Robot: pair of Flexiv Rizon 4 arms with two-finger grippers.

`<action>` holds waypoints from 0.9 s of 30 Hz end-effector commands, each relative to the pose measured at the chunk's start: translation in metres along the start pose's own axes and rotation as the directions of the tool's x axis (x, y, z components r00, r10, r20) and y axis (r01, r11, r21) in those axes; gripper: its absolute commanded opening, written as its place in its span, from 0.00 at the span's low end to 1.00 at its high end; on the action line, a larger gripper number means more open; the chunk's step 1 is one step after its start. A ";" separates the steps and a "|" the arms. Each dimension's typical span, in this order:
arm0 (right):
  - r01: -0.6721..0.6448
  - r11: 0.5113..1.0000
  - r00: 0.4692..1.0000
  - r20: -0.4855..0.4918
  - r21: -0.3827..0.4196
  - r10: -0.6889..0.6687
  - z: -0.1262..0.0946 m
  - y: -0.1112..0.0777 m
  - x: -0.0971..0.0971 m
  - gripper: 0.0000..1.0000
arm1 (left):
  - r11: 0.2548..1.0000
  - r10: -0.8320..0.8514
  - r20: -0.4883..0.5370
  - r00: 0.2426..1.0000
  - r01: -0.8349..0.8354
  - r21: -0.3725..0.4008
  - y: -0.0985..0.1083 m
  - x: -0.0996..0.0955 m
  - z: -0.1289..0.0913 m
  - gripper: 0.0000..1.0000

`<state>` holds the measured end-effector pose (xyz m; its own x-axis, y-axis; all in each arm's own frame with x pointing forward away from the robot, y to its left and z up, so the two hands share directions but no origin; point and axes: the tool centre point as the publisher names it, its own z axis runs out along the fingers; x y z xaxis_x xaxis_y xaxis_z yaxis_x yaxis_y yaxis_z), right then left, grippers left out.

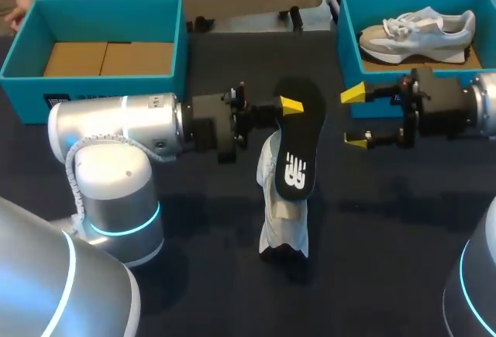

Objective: Take the shoe out of the shoebox, open the shoe tongue, remove and reinsert the insole, then place the shoe into the shoebox

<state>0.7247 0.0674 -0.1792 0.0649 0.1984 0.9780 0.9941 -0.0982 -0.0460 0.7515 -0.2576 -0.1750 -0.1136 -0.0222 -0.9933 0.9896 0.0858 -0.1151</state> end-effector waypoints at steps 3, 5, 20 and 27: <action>-0.013 1.000 1.000 0.015 -0.011 0.014 -0.020 -0.003 -0.009 1.00 | 1.000 -0.010 0.004 1.000 0.010 -0.003 -0.015 0.003 -0.015 0.00; -0.034 0.998 0.999 0.034 -0.048 0.035 -0.024 -0.001 -0.014 1.00 | 1.000 -0.012 0.001 1.000 0.012 0.001 -0.018 0.005 -0.016 0.00; -0.061 0.996 0.993 0.092 -0.066 0.067 -0.025 0.000 -0.017 1.00 | 1.000 -0.006 0.021 1.000 0.006 -0.020 -0.020 0.002 -0.018 0.00; 0.313 0.950 0.931 0.199 -0.003 -0.307 -0.040 0.008 -0.012 1.00 | 0.991 -0.120 0.005 0.993 0.120 0.054 -0.025 0.004 -0.022 0.00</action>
<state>0.7262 0.0334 -0.1930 0.0196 0.3301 0.9437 0.9899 -0.1392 0.0281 0.7233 -0.2437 -0.1767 -0.1978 -0.0604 -0.9784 0.9773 0.0651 -0.2016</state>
